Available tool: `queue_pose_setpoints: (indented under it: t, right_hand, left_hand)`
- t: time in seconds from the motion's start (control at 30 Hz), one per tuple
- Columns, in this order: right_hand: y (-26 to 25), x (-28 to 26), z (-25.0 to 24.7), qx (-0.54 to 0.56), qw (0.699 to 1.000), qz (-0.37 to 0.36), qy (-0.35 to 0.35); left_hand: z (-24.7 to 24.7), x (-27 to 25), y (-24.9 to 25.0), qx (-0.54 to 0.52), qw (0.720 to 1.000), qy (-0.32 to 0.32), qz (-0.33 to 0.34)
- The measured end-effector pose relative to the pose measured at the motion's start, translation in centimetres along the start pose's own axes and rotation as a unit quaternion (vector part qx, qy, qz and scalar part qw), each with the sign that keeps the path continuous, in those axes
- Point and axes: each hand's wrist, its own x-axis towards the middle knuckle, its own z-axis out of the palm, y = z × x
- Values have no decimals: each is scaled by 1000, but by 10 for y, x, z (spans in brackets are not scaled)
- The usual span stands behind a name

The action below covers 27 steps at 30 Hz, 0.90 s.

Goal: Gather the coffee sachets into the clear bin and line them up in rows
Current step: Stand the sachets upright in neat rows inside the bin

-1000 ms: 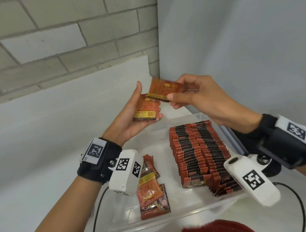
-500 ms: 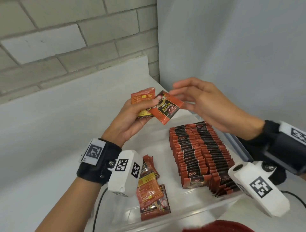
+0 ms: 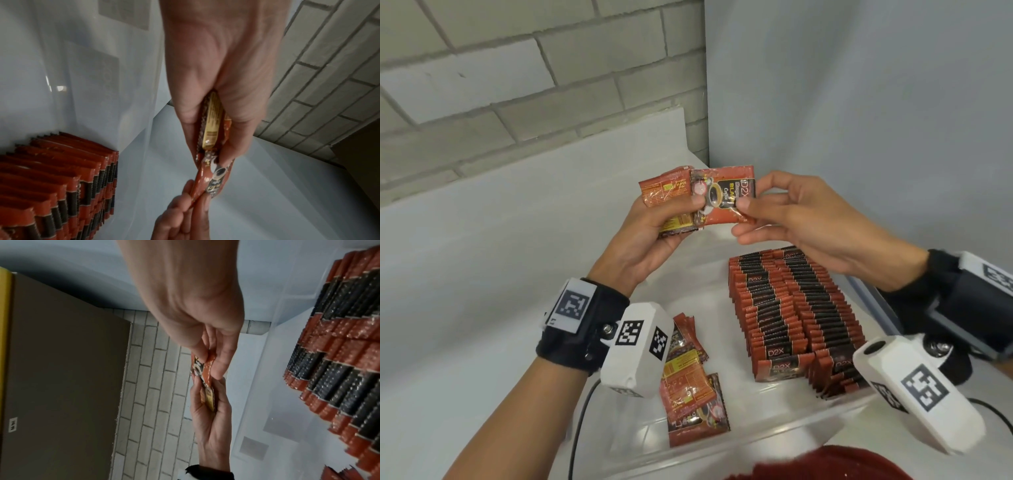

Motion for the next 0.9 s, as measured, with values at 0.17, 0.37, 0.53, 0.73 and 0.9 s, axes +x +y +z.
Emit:
queue_pose_setpoints:
  t: [0.17, 0.37, 0.53, 0.73, 0.9]
  right_hand:
    - [-4, -15, -17, -72, 996, -9, -49]
    - [-2, -54, -37, -234, 952, 17, -199]
    - [29, -76, -36, -449, 859, -34, -244]
    - [54, -80, -27, -610, 761, -73, -206]
    - [56, -79, -24, -617, 759, -51, -201]
  left_hand:
    - [2, -2, 1, -39, 999, -1, -13]
    - [2, -2, 1, -79, 996, 20, -24]
    - [1, -2, 0, -75, 997, 17, -32]
    - [2, -3, 0, -75, 996, 12, -39]
    - [2, -3, 0, -80, 996, 11, -41]
